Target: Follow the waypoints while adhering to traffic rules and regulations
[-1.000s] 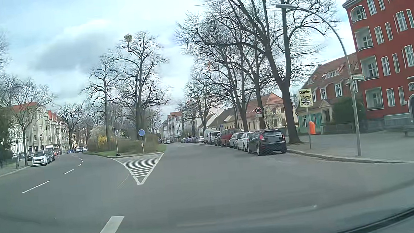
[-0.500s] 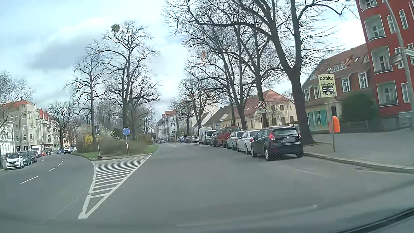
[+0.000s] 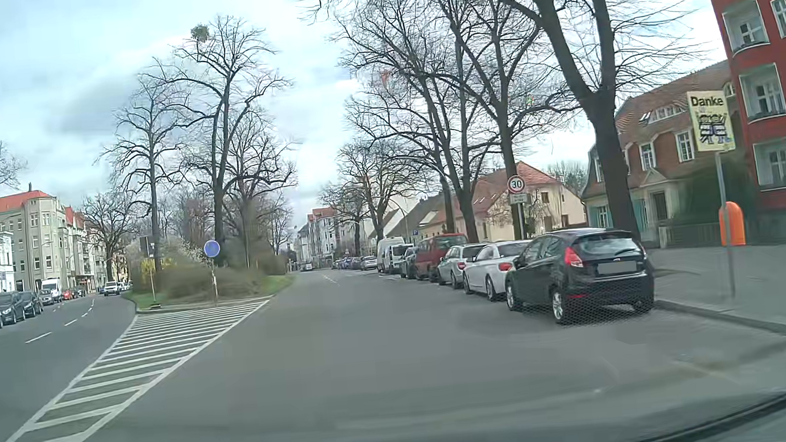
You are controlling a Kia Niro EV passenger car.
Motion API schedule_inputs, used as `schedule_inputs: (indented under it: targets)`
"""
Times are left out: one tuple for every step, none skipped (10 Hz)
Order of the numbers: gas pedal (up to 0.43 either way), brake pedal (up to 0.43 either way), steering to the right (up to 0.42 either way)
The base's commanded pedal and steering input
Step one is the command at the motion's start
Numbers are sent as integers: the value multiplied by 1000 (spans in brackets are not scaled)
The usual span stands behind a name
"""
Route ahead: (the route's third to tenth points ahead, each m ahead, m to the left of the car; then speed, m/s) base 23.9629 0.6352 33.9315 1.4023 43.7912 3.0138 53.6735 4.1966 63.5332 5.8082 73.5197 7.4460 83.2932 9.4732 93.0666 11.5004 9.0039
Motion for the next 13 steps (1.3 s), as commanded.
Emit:
schedule_inputs:
  targets:
    - [28, 0, -15]
    - [28, 0, -16]
    - [28, 0, -18]
    - [28, 0, -20]
    - [28, 0, -23]
    - [28, 0, -23]
    - [28, 0, -23]
    - [28, 0, -24]
    - [0, 0, -23]
    - [0, 0, -23]
    - [0, 0, -22]
    - [0, 0, -22]
    - [0, 0, -21]
